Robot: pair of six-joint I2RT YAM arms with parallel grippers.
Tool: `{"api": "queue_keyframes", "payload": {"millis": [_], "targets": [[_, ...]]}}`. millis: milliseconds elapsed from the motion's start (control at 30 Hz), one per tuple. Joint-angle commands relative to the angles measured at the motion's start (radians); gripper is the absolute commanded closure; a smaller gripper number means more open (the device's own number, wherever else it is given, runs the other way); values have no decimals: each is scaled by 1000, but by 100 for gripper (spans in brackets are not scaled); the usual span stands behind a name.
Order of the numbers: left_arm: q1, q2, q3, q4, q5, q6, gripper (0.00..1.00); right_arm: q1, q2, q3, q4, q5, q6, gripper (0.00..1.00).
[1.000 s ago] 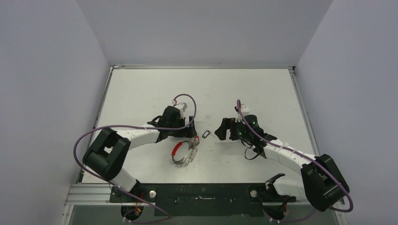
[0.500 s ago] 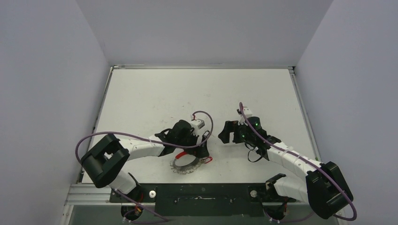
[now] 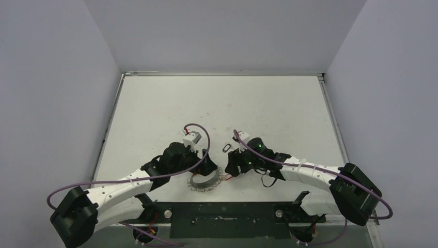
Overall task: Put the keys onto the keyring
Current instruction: Adjust the keyring at the center of the board.
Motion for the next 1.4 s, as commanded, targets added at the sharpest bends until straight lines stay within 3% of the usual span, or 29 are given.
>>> {"api": "queue_keyframes", "payload": {"millis": [0, 233, 367, 600, 1067, 1233, 1367], "targets": [[28, -120, -91, -2, -55, -90, 11, 93, 41, 56, 77, -1, -4, 42], [46, -259, -172, -60, -99, -146, 12, 201, 153, 124, 81, 16, -13, 84], [50, -287, -190, -69, -117, -152, 12, 242, 189, 141, 82, 14, -17, 92], [52, -250, -180, -68, -118, -138, 12, 264, 237, 173, 66, 24, -31, 94], [55, -210, -177, -15, -49, -80, 14, 252, 270, 259, -53, 193, -57, 92], [53, -234, -212, 81, 17, -6, 18, 233, 193, 194, 11, 80, -106, 84], [53, -264, -223, 115, 28, 40, 19, 233, 161, 186, -47, -7, -184, 85]]}}
